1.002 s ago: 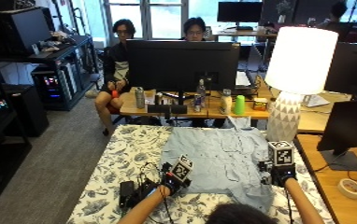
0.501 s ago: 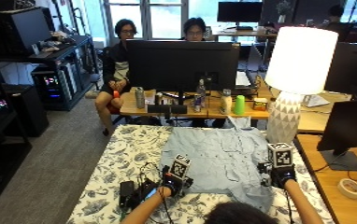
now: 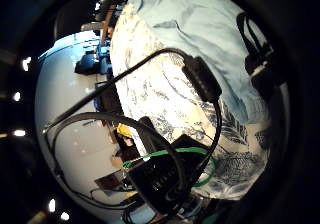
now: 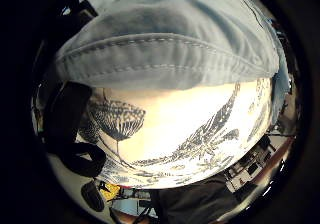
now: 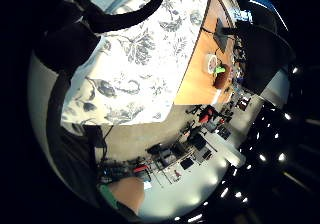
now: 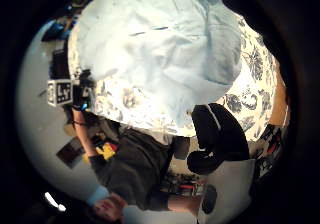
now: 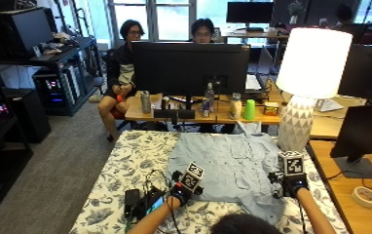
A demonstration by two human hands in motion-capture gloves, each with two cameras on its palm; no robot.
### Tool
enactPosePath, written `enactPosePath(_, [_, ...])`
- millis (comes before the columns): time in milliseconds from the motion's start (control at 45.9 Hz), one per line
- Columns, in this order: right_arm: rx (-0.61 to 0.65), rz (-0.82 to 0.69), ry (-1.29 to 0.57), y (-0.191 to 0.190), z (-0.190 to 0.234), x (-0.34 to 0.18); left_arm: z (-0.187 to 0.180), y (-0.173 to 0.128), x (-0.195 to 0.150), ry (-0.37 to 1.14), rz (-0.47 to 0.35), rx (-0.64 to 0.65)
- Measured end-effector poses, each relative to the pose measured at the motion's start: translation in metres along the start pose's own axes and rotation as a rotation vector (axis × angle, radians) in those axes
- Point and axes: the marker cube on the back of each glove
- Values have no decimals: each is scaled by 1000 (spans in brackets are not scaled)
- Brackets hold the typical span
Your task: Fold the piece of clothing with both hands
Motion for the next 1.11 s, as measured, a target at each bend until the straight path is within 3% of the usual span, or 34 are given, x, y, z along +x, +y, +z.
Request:
enactPosePath(87, [28,-40,6,-7,2,-1,-2,-10,-1,-20,-34,92])
enactPosePath(152, [5,-51,12,-10,6,-5,-2,-9,-6,-39,-76,67])
enactPosePath(240, [-65,-38,34,-26,19,-7,-4,-14,4,74,2,88])
enactPosePath(348, [-112,-17,35,-36,30,-11,-4,-8,1,85,-2,11])
enactPosePath(479, [-86,24,-7,19,15,-35,-7,-6,-4,79,-34,-9])
enactPosePath(632, [-108,17,-2,17,22,-42,-7,-4,-10,85,-94,-56])
enactPosePath(740, [-12,85,43,9,26,-41,-8,-4,-11,131,-84,-67])
enactPosePath(871, [-6,-68,9,11,33,-52,-8,-5,-13,153,-98,-72])
enactPosePath(936, [58,-148,-22,8,33,-57,-9,-3,-14,143,-103,-93])
enactPosePath(1111, [324,38,84,-3,22,-42,-15,-4,-16,137,-95,-84])
